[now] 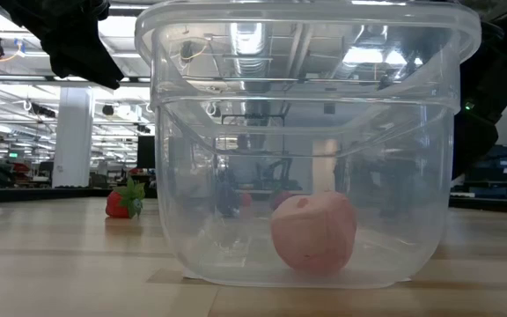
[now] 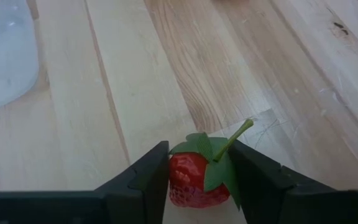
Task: Pick and placing Produce into tupperware
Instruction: Put the red strawberry into the transparent bin
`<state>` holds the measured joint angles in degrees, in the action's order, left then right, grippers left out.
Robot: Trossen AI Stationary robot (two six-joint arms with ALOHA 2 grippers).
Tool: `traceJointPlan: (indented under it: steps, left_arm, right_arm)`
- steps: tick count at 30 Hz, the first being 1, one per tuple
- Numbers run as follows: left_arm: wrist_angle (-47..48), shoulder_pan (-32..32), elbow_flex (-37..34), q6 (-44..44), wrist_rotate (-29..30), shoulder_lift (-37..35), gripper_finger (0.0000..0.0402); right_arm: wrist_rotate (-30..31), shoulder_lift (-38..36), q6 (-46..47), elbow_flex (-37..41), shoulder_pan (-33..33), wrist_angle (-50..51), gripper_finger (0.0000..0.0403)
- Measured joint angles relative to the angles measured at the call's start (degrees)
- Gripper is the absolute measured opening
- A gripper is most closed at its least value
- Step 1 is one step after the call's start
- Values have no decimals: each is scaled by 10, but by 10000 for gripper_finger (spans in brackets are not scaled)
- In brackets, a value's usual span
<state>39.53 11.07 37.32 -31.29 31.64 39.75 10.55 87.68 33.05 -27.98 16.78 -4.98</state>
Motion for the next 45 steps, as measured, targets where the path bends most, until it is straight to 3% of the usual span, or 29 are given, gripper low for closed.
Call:
traceJointPlan:
  steps: [45]
  left_arm:
    - [0, 0, 0, -1, 0, 0, 177]
  right_arm:
    - [-18, -26, 13, 0, -14, -34, 181]
